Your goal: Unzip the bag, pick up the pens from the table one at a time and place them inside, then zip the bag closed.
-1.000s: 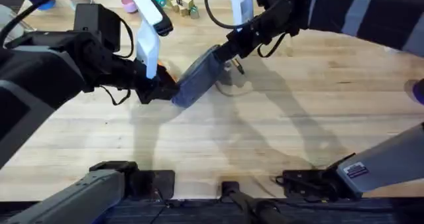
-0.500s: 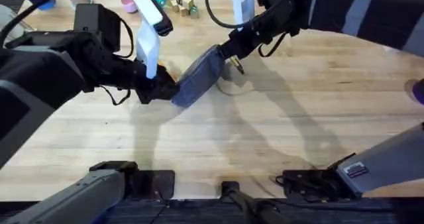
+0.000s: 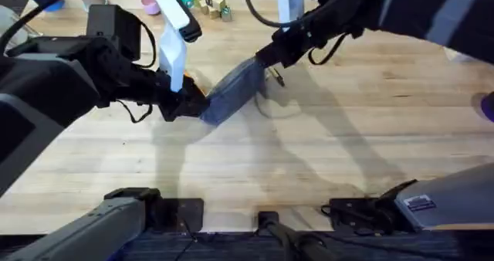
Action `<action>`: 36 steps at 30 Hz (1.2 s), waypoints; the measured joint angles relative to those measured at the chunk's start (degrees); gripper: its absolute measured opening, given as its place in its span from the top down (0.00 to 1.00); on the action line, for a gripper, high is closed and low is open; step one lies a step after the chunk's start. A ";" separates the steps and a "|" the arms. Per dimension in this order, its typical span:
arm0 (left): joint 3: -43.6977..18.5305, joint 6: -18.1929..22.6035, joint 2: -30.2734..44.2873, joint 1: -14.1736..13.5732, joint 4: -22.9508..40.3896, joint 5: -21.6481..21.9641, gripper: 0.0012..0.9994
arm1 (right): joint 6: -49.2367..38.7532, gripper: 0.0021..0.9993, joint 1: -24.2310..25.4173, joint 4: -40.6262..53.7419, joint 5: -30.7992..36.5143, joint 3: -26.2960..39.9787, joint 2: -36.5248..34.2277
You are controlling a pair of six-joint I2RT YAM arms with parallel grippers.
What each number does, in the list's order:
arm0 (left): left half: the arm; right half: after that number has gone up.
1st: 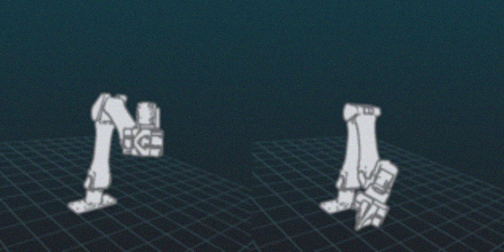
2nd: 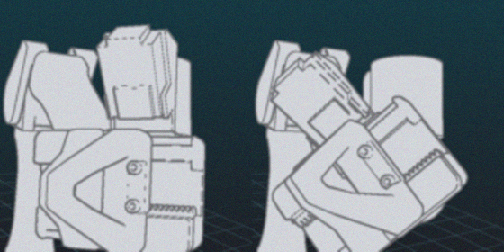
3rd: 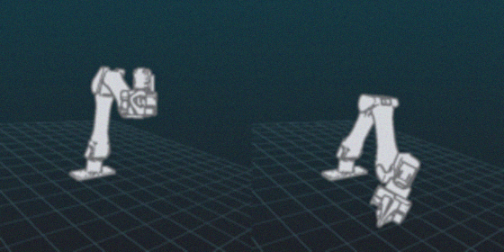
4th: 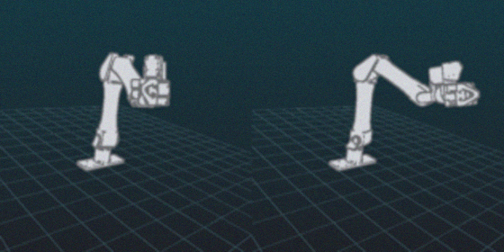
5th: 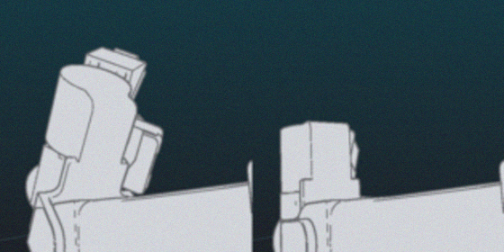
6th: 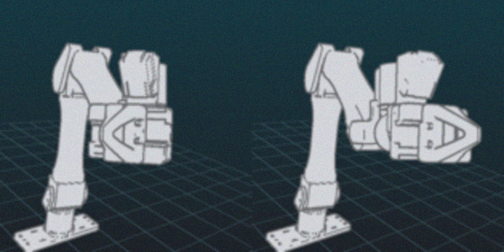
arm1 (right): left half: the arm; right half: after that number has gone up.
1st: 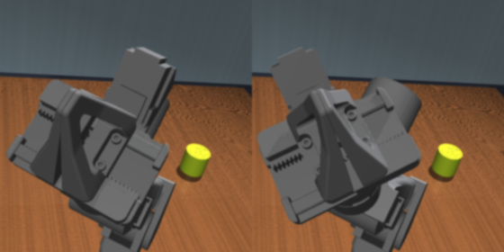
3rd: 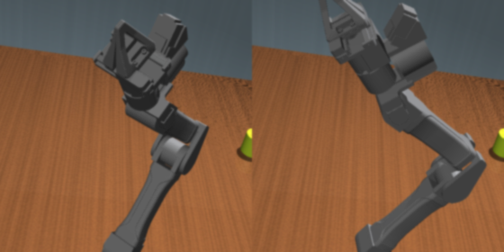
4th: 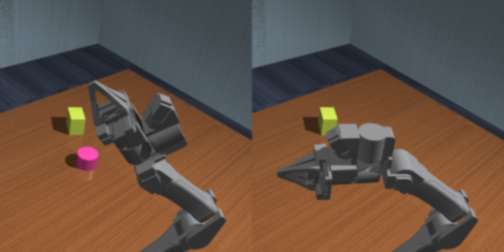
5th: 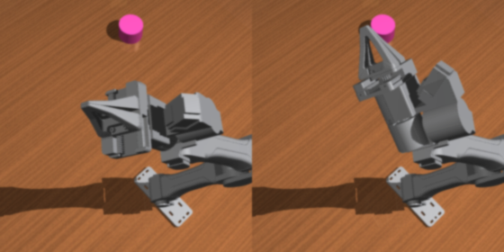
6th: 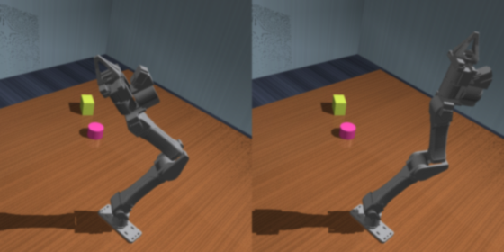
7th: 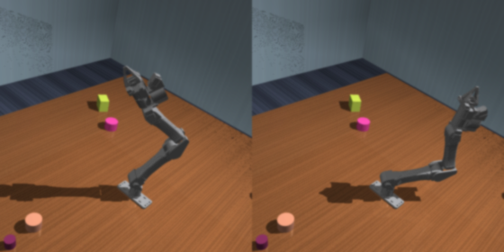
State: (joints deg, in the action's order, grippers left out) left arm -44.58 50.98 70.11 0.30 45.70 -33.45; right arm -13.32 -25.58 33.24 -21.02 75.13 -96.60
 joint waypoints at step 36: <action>0.00 0.00 0.00 0.00 0.35 0.50 0.96 | 0.02 0.97 -11.42 0.56 -5.44 -0.02 0.70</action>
State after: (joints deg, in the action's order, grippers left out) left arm -44.58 50.98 70.11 0.30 46.04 -32.95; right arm -13.30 -37.00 33.80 -26.46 75.11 -95.90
